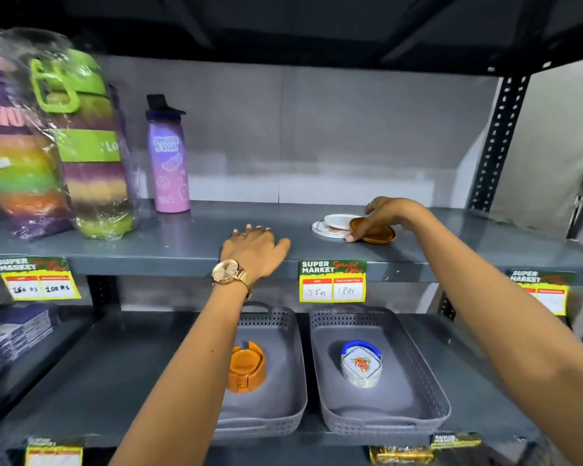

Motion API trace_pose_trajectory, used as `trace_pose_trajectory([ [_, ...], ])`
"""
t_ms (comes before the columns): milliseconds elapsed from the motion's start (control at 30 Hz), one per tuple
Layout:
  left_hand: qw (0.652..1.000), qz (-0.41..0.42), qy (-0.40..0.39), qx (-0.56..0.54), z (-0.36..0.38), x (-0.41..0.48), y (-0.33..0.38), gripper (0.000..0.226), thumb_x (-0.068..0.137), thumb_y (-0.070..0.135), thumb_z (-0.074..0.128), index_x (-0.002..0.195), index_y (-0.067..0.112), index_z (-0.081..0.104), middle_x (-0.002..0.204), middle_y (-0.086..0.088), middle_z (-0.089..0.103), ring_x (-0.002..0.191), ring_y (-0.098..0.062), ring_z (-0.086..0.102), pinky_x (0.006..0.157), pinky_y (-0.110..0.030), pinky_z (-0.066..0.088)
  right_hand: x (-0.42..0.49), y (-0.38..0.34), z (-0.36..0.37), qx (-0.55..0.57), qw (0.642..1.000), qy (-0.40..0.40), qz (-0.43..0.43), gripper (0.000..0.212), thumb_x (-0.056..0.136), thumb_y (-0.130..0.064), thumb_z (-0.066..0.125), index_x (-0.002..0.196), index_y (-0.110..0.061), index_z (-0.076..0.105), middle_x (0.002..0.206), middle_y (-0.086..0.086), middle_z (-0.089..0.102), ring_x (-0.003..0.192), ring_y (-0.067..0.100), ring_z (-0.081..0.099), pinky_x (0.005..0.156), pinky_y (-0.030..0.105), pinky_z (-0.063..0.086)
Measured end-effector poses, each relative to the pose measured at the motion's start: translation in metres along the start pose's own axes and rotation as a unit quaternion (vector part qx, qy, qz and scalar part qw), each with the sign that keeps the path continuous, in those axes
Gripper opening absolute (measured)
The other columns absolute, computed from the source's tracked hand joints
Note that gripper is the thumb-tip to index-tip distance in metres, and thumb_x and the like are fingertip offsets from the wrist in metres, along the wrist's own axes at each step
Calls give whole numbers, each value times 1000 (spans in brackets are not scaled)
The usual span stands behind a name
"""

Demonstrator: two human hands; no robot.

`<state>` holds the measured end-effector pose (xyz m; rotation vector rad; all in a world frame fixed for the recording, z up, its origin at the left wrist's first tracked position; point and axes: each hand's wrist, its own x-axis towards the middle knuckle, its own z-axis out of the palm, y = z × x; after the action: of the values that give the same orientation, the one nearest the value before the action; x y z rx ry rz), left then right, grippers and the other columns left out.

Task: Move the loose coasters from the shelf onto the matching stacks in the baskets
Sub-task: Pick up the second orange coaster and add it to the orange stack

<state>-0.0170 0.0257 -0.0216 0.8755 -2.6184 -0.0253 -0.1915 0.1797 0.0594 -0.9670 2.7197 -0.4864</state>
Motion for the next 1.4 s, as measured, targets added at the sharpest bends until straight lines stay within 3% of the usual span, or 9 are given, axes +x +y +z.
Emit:
trace_pose_trajectory([
  [167,1000,-8,9,0,-2,-3,2,47,99,38,28,115,7,59,128,-15,54,117,-30,48,99,-41,36,-3,5,-1,56,996,73,-15,81,59,-39,88,127,-9,55,132,8,52,115,29,51,99,40,48],
  [333,1000,-14,7,-1,-1,-2,1,46,99,39,28,116,8,58,130,-14,53,119,-32,46,99,-41,36,-16,12,5,211,949,218,-88,79,50,-42,91,114,-12,56,110,2,56,99,19,53,76,29,44],
  [467,1000,-14,8,0,1,0,0,44,98,39,28,109,10,59,124,-15,55,114,-33,49,94,-41,39,-18,26,22,257,939,213,-83,79,42,-42,94,103,-12,55,98,1,63,94,19,59,67,28,45],
  [567,1000,-9,14,2,3,2,-1,43,98,39,28,105,9,58,121,-15,56,112,-33,50,94,-42,39,-19,43,26,265,946,176,-62,86,39,-46,93,107,-14,51,110,3,62,105,21,58,83,35,50],
  [767,1000,-10,16,12,7,5,-4,44,97,40,27,107,11,59,123,-14,56,114,-34,50,95,-43,39,-16,56,28,182,975,120,-40,85,39,-49,91,109,-22,51,122,8,57,107,22,56,85,36,49],
  [967,999,21,-24,2,7,10,-9,48,96,43,21,109,12,55,129,-11,52,118,-32,47,97,-44,36,-47,52,37,248,936,216,-123,76,46,-40,92,111,-17,59,111,1,66,103,16,63,90,31,52],
  [1133,992,107,-55,-41,-2,12,-36,52,101,42,26,135,10,48,145,-10,43,136,-28,34,109,-45,30,-101,27,77,328,886,179,-275,70,46,-23,95,109,-20,64,107,-9,72,99,2,67,92,18,52],
  [1267,992,103,55,44,6,-3,-56,78,85,58,5,135,19,50,140,-12,49,132,-34,39,106,-52,35,-126,7,137,301,882,96,-349,69,50,-29,94,114,-26,66,114,-12,70,107,0,64,96,21,49],
  [1400,956,118,254,85,15,-27,-66,62,95,50,16,109,19,68,96,-14,72,95,-35,67,63,-39,53,-109,-7,208,258,896,65,-356,69,51,-33,91,116,-25,67,123,-9,66,115,1,59,104,27,45],
])
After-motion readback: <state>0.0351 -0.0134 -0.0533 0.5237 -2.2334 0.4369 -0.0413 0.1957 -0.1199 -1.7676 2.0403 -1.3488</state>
